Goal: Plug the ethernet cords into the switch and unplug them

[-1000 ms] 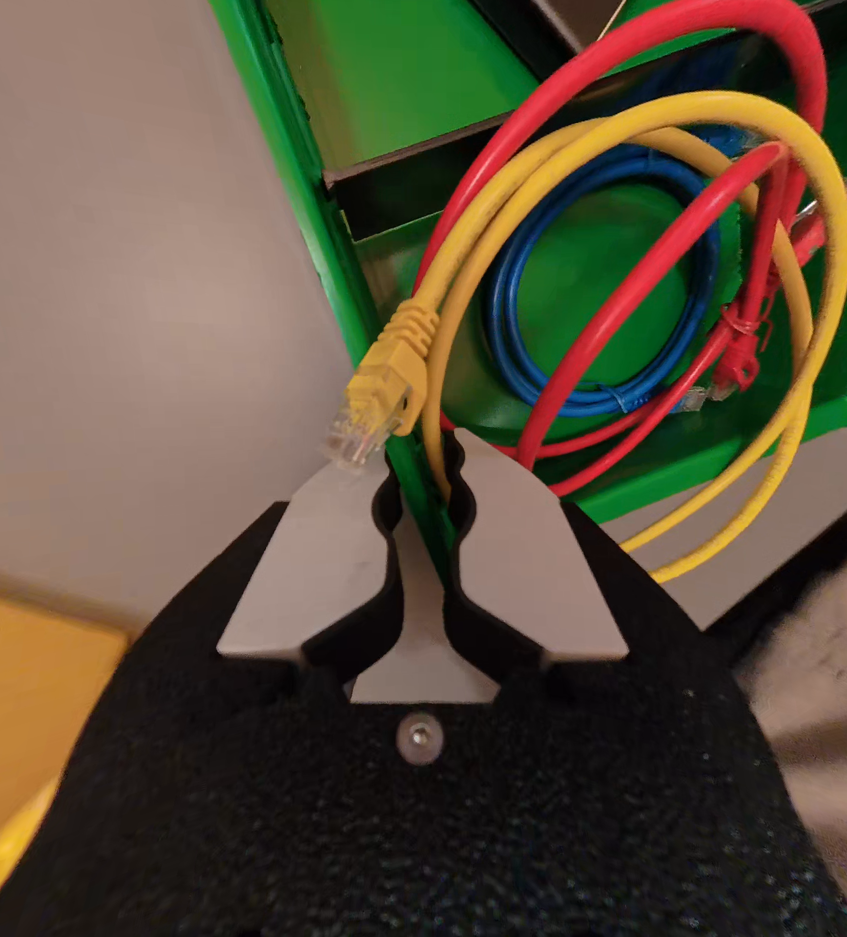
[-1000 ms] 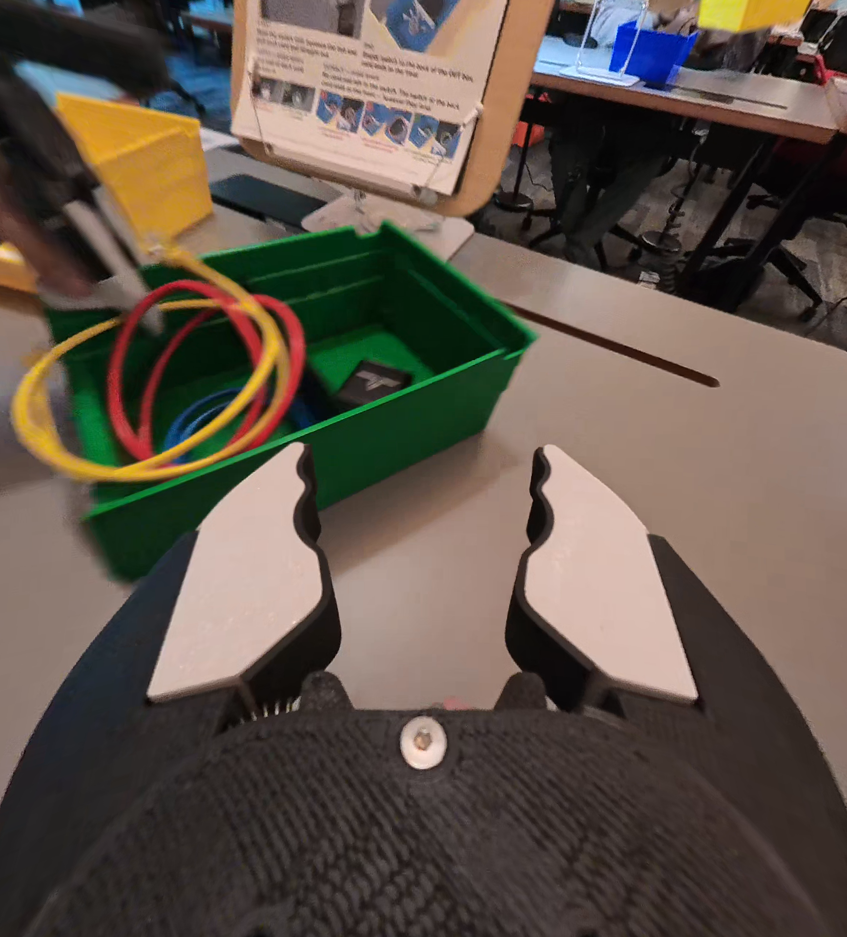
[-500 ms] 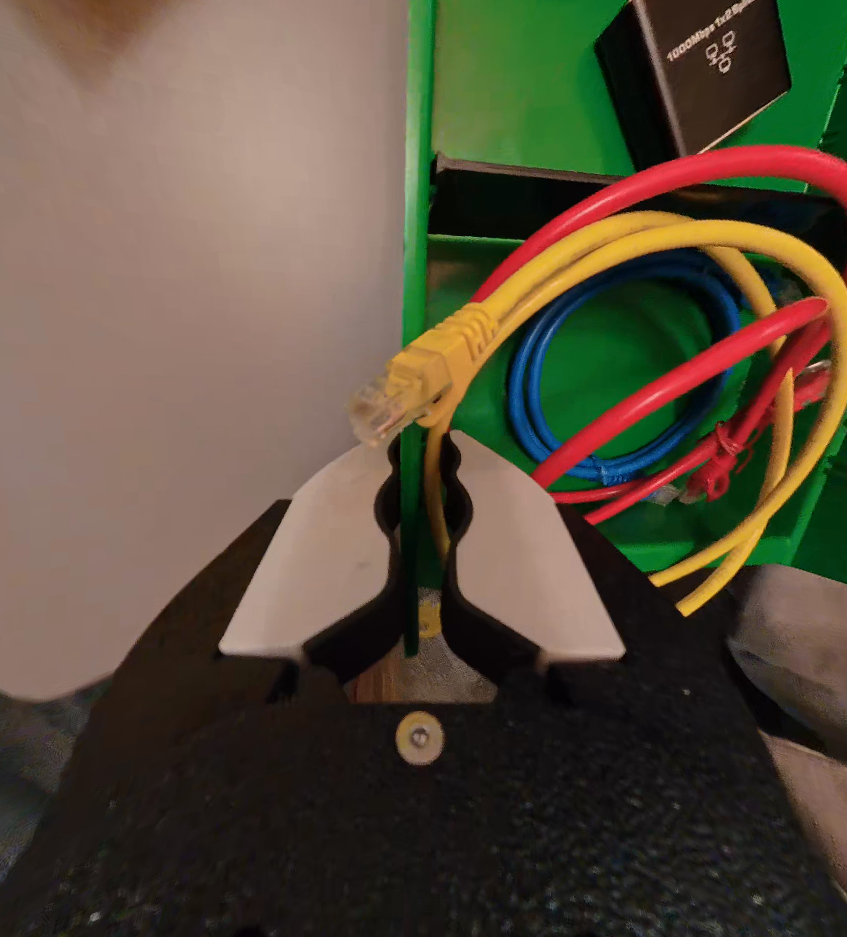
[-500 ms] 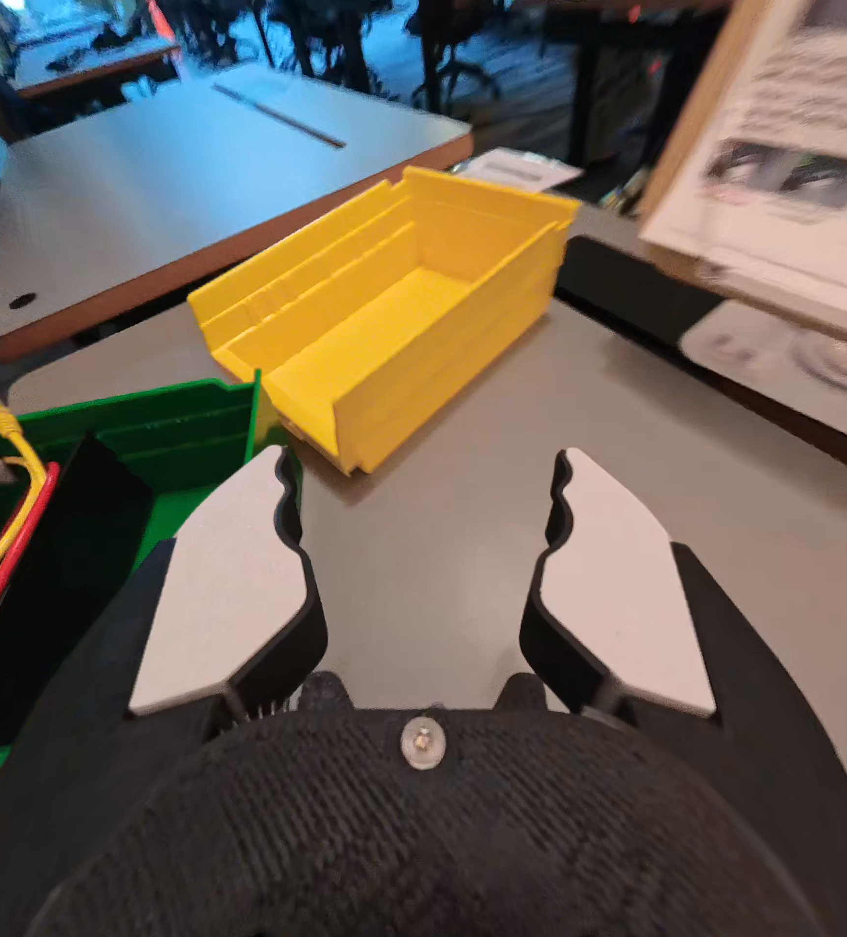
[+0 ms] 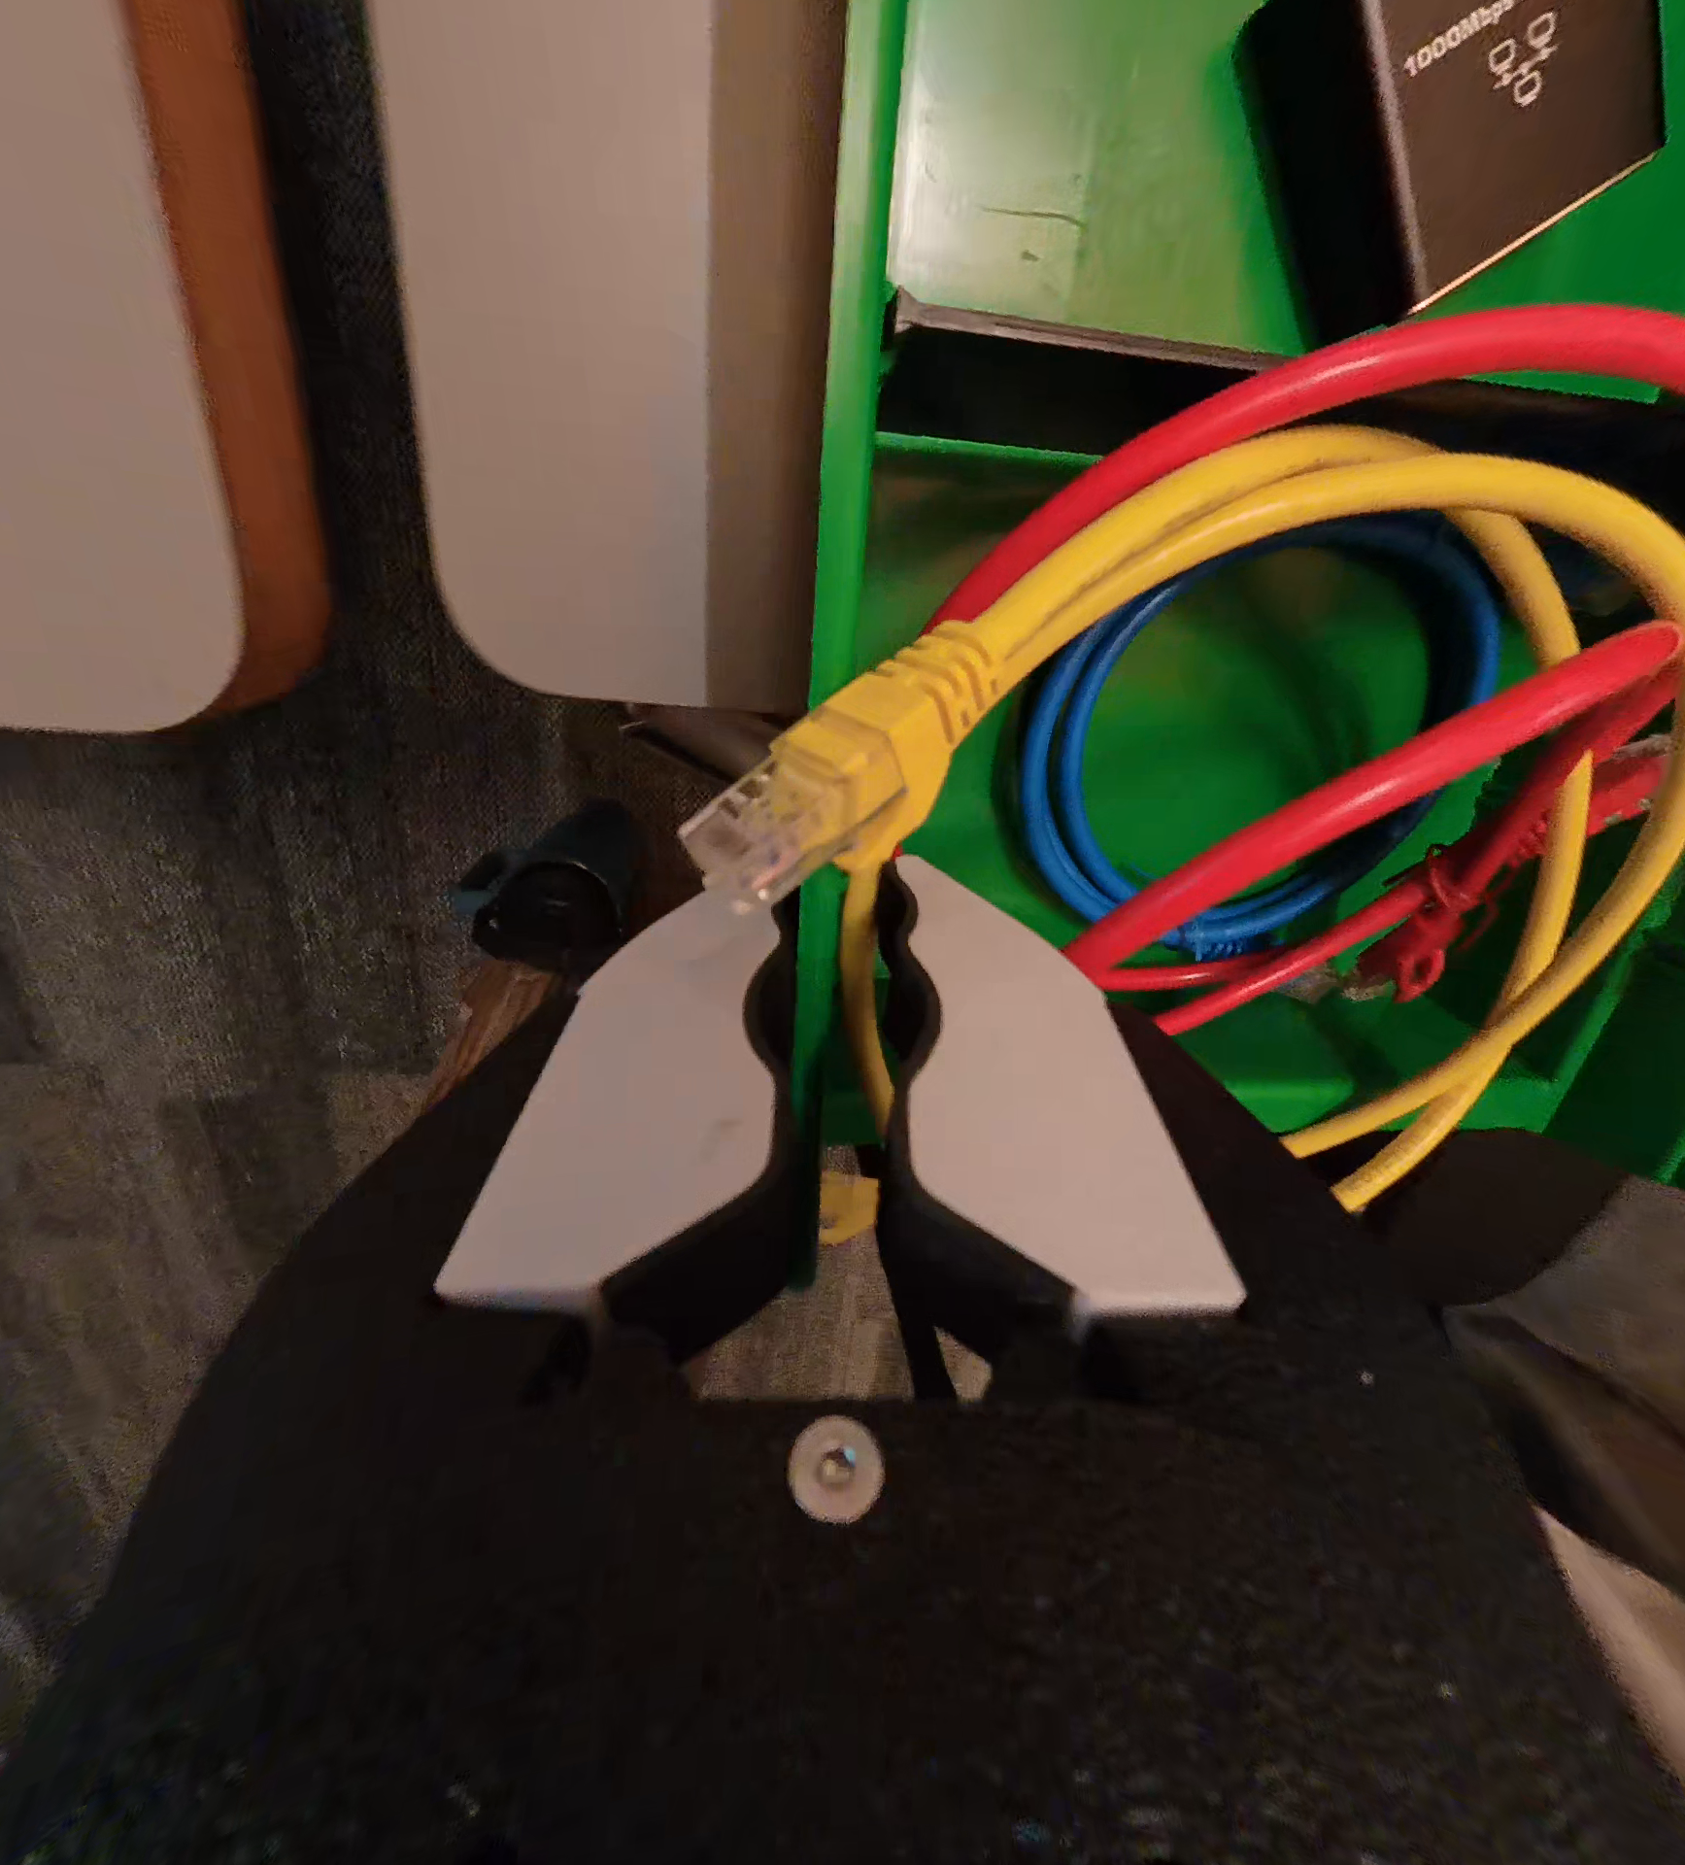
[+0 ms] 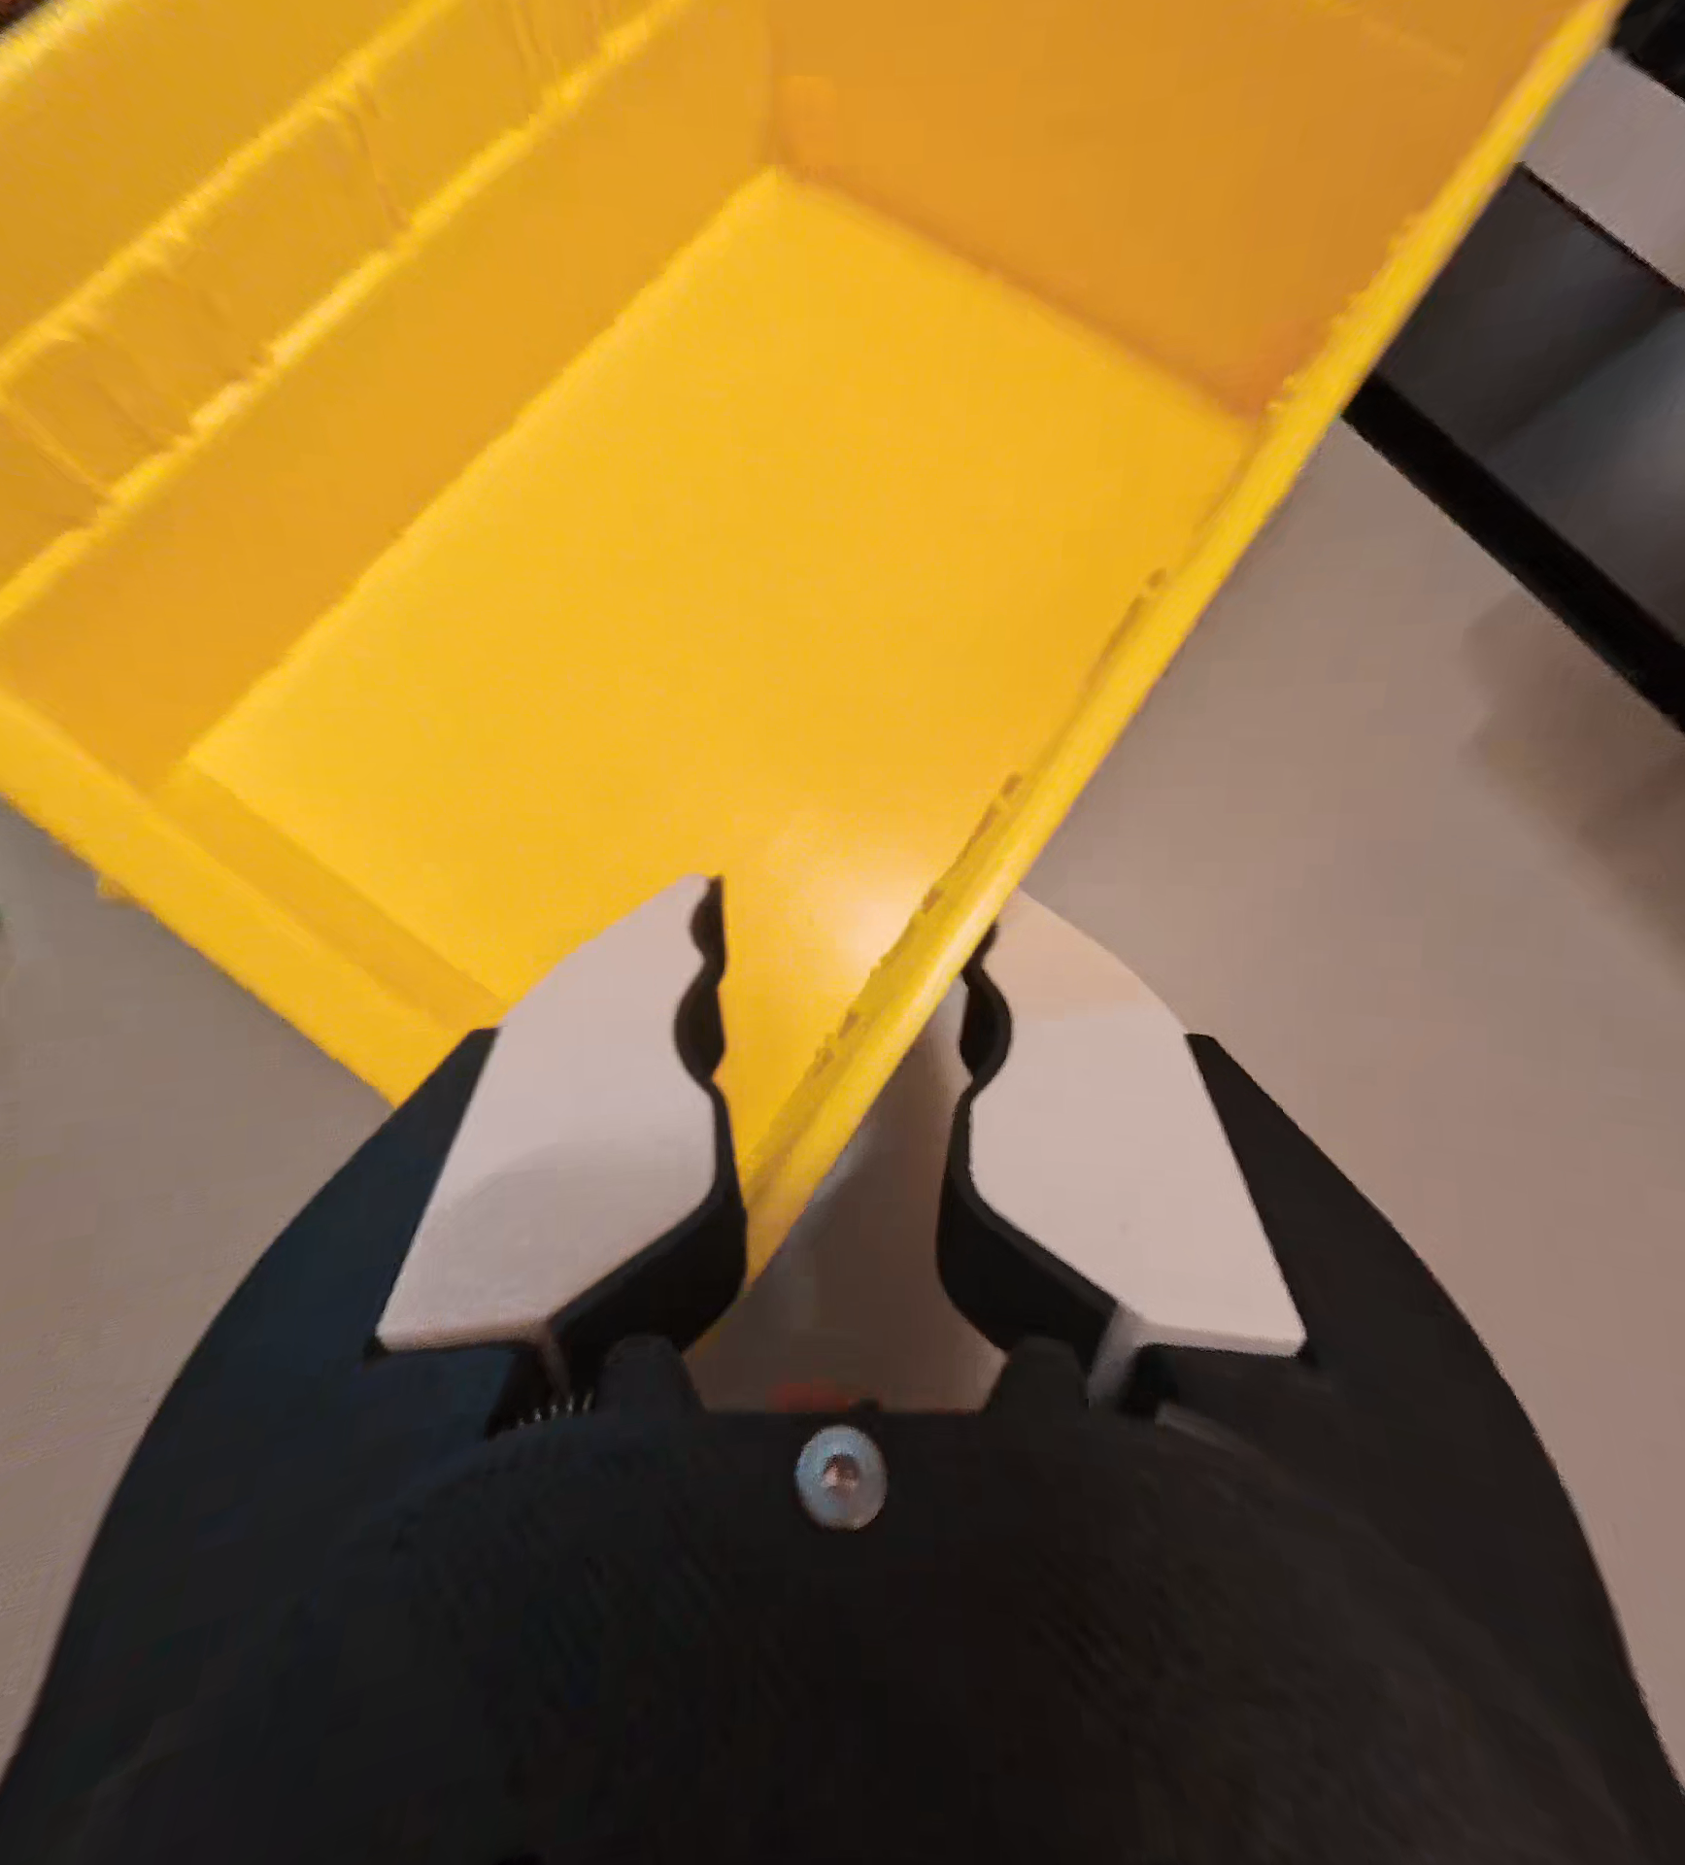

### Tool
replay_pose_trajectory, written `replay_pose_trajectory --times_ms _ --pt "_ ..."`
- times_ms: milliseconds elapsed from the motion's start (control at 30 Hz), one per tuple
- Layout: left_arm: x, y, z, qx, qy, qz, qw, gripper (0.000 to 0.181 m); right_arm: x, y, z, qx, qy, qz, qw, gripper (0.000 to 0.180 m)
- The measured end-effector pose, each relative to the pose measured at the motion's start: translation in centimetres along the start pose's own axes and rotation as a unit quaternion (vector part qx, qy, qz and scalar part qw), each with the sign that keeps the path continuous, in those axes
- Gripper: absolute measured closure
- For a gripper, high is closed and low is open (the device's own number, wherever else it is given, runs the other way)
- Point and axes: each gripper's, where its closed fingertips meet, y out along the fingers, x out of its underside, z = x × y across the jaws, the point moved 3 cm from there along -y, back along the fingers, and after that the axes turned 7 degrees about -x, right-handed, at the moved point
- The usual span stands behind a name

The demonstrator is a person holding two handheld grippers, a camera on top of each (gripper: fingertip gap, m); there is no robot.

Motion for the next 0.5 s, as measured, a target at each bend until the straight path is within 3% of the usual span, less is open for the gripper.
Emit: replay_pose_trajectory --times_ms 100,133,267,367,500 --pt "-0.5 0.1 -1.9 -0.003 -0.03 -0.001 1.0 0.169 1.8 -2.3 3.4 0.04 -0.016 -0.031 0.999 0.171" --pt "-0.9 0.1 -2.4 -0.003 -0.036 -0.002 0.999 0.169 2.7 -3.4 4.1 0.031 -0.021 -0.038 0.999 0.175" --pt "-2.8 0.4 -3.2 -0.01 -0.045 -0.012 0.999 0.168 7.8 -9.1 4.1 -0.022 -0.034 -0.045 0.998 0.175" --pt "-5.2 0.7 -2.5 -0.002 -0.041 -0.008 0.999 0.168 12.8 -14.8 5.2 -0.01 -0.044 -0.051 0.998 0.175" --pt "-9.3 1.2 -0.4 -0.004 -0.031 -0.005 1.0 0.168 20.4 -23.3 9.8 0.035 0.033 -0.043 0.998 0.175"
